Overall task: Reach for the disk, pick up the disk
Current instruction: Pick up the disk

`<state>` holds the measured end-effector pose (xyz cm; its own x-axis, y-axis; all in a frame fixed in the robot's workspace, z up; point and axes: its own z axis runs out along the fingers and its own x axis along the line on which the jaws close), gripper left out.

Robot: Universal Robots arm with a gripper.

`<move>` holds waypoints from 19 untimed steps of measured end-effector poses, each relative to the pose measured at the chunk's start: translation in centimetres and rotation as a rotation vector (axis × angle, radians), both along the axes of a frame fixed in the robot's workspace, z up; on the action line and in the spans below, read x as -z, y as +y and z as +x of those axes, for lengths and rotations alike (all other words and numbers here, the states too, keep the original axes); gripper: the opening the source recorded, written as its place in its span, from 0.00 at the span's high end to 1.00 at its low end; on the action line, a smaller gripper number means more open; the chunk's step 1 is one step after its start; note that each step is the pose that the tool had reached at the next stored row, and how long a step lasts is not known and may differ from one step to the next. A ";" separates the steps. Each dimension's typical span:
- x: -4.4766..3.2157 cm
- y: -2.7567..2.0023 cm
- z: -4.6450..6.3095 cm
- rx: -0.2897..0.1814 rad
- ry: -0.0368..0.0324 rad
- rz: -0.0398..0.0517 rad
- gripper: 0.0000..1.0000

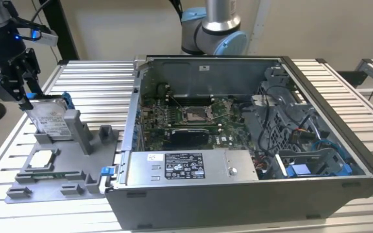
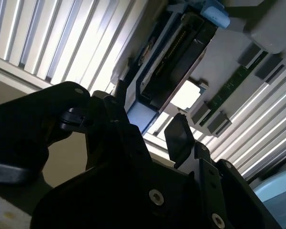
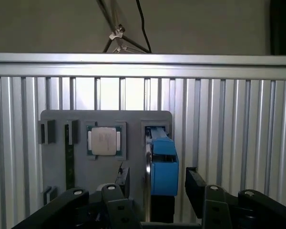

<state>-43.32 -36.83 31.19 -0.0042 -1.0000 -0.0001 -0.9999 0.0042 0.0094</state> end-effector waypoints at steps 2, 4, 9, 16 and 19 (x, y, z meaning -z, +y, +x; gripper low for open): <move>0.37 0.04 0.0 0.000 -0.0004 0.0000 0.00; 0.73 0.05 0.0 0.000 -0.0003 -0.0004 0.00; 1.64 0.07 0.0 0.000 -0.0004 -0.0005 0.00; 2.91 0.07 0.0 0.000 -0.0003 -0.0005 0.00; 3.46 0.08 0.0 0.000 -0.0004 -0.0005 0.00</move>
